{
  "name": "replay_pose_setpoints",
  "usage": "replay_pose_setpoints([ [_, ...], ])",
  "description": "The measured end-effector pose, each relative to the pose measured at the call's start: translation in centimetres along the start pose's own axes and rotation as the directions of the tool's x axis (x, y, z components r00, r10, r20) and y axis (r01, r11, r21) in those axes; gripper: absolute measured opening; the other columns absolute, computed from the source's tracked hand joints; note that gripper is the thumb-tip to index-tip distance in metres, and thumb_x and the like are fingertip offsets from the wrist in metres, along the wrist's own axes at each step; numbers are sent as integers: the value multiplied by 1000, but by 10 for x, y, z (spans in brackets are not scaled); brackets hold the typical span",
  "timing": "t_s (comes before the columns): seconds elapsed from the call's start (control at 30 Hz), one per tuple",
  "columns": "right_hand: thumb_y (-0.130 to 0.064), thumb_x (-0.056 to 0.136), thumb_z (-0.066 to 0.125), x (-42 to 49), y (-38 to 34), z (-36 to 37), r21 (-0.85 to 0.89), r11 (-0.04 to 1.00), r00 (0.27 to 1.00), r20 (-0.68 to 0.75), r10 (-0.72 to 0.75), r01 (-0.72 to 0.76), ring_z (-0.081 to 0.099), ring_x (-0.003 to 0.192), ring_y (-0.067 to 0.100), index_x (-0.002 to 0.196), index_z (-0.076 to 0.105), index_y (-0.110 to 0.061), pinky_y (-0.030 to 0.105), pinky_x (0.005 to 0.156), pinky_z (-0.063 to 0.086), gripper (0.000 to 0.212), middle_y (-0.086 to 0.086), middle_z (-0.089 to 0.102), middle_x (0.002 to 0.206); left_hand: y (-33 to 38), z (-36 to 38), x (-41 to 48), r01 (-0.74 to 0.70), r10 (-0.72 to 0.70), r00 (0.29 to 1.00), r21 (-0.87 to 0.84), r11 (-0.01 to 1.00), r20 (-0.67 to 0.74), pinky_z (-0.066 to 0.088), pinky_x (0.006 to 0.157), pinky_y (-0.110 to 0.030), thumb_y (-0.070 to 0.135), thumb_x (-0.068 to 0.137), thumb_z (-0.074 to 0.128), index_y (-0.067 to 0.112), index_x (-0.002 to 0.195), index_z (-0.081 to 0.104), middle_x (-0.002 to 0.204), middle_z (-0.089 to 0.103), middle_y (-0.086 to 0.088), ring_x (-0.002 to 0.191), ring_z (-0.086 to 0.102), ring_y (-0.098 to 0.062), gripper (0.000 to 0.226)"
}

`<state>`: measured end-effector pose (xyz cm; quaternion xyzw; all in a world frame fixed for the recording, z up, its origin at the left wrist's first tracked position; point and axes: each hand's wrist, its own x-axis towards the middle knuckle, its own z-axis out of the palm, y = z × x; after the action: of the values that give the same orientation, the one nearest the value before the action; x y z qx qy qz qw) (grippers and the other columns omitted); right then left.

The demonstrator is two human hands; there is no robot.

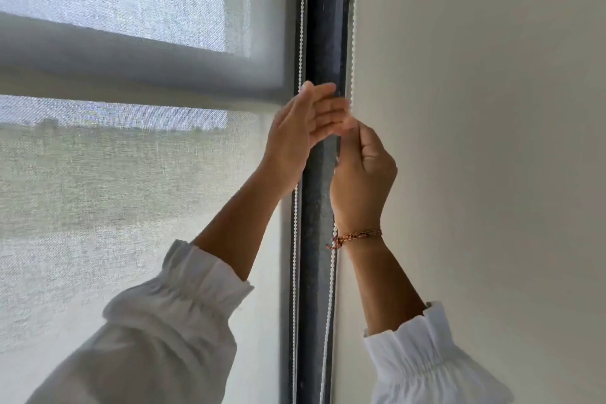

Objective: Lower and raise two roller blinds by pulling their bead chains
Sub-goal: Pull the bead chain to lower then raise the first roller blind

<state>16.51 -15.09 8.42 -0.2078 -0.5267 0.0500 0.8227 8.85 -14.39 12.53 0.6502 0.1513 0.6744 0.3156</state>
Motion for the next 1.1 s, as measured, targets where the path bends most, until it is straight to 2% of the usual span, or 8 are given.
replay_pose_setpoints([
  [0.13,-18,91,46,-31,18,-8,-83,996,1000,13,-20,21,47,50,-4,82,67,-8,9,55,35,25,-19,53,60,40,19,29,15,-11,999,-87,996,50,56,79,-28,26,99,35,15,97,62,86,75,1,86,71,-19,29],
  [0.23,-24,94,43,-58,34,-15,-113,990,996,27,-80,82,51,52,1,83,68,-9,7,54,37,31,-1,67,64,56,31,38,65,-57,997,-185,981,47,55,54,-27,22,98,41,12,91,59,73,71,0,62,68,-15,22],
  [0.4,-30,92,42,-83,43,-23,-109,981,978,156,-141,159,59,71,-6,82,69,-12,3,59,45,34,-19,64,72,50,37,30,-33,40,984,44,998,-173,24,31,-18,32,97,43,18,82,65,41,35,7,32,27,-7,30],
  [0.53,-40,90,43,-64,43,-18,169,939,908,352,226,-300,46,46,3,72,67,-16,10,49,37,39,-12,51,49,54,36,26,-229,255,935,130,965,-246,28,34,-31,27,97,45,23,62,61,45,46,-11,33,40,-24,39],
  [0.63,-55,84,33,-26,40,-14,323,769,819,386,425,-552,63,65,12,72,72,-18,24,75,52,55,-4,65,61,56,30,25,-270,319,912,206,940,-259,20,45,-24,28,96,46,25,57,59,39,30,6,35,25,-9,41],
  [0.87,-34,98,37,76,-10,8,564,540,780,489,391,-625,70,85,15,106,60,-2,26,72,57,40,7,72,89,18,33,-10,-344,443,888,462,817,-121,34,45,-13,21,93,44,22,64,56,47,47,14,43,44,0,31],
  [1.0,-26,97,42,102,-46,18,547,539,763,535,364,-640,68,82,25,100,57,0,35,77,57,30,15,66,92,-34,22,-57,-298,404,914,601,741,-44,27,45,-2,14,93,45,18,70,56,46,51,19,43,45,8,26],
  [1.1,-21,96,43,107,-63,24,477,606,757,536,374,-637,63,57,15,98,56,-4,28,58,55,22,10,64,82,-57,14,-82,-286,375,927,613,736,-18,26,45,0,17,95,44,27,69,50,53,54,29,42,45,8,28],
])
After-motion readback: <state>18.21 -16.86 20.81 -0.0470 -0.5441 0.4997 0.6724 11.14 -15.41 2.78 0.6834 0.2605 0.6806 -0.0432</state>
